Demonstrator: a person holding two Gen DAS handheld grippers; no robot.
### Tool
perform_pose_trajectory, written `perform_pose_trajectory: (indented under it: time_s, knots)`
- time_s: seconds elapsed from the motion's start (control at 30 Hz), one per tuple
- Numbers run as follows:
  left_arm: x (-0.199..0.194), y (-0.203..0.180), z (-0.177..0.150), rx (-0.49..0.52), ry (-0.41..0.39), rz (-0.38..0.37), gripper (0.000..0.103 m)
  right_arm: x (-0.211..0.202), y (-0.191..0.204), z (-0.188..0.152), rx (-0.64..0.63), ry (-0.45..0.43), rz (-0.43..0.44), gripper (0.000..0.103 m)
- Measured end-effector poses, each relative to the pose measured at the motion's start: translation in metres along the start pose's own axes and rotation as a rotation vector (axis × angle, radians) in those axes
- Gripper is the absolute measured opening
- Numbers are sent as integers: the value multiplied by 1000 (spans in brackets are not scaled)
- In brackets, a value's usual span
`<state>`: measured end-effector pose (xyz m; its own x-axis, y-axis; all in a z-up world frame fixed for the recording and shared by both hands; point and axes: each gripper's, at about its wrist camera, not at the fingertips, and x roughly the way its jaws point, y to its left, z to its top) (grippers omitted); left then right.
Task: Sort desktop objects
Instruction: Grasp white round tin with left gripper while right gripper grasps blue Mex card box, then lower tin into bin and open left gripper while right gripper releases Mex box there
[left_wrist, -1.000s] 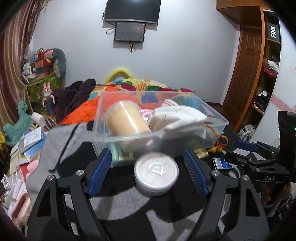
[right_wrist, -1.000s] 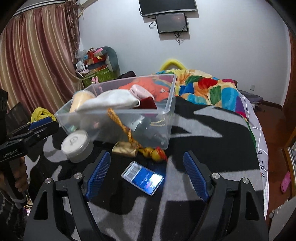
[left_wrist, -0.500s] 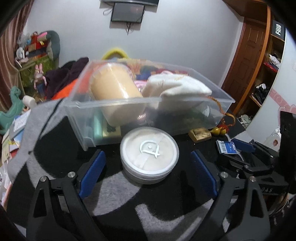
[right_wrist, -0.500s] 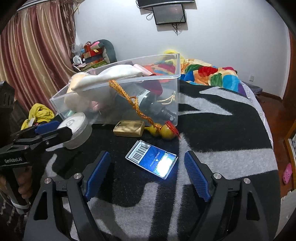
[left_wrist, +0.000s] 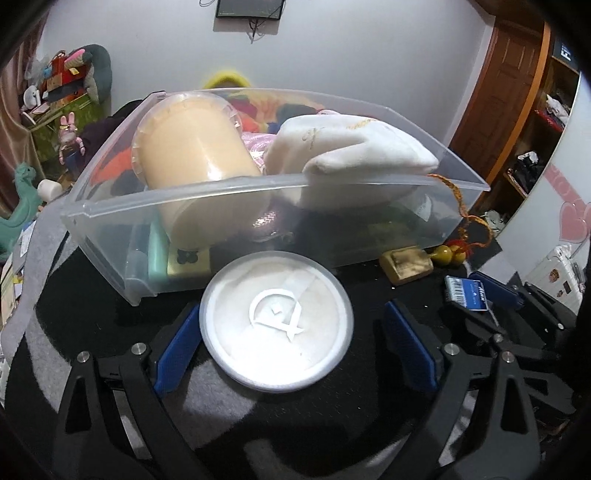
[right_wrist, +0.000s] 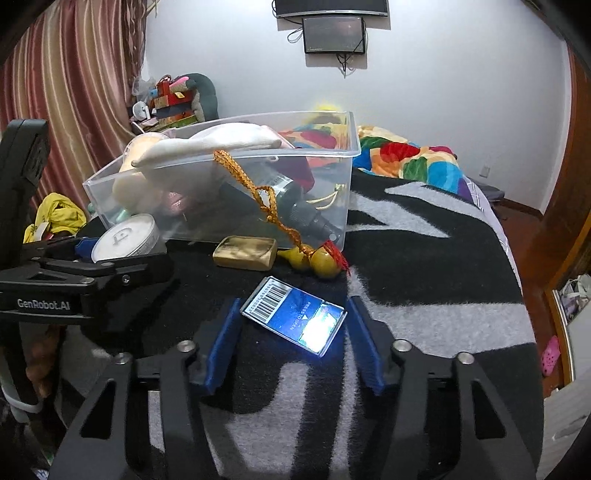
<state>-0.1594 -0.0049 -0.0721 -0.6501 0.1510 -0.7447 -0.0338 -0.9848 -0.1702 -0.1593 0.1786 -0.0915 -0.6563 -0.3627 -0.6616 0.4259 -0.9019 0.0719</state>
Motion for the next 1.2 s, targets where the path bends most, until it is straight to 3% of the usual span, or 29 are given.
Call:
perform_pose_trajectory:
  time_s: [0.13, 0.23, 0.3, 0.47, 0.9, 1.2]
  knots:
    - [-1, 4, -3, -31, -16, 34, 94, -5, -6, 0, 29, -6, 34, 50]
    - [-2, 5, -4, -19, -25, 74, 73, -8, -8, 1, 49, -8, 57, 50]
    - [-4, 4, -4, -11, -35, 57, 65, -11, -10, 1, 64, -15, 73, 50]
    - [-7, -1, -4, 1, -51, 62, 65, -16, -13, 2, 82, -27, 110, 50]
    - [-42, 12, -21, -35, -124, 17, 65, -34, -18, 13, 82, -76, 106, 50]
    - [-78, 11, -10, -34, -218, 7, 65, -47, -18, 29, 55, -124, 91, 50]
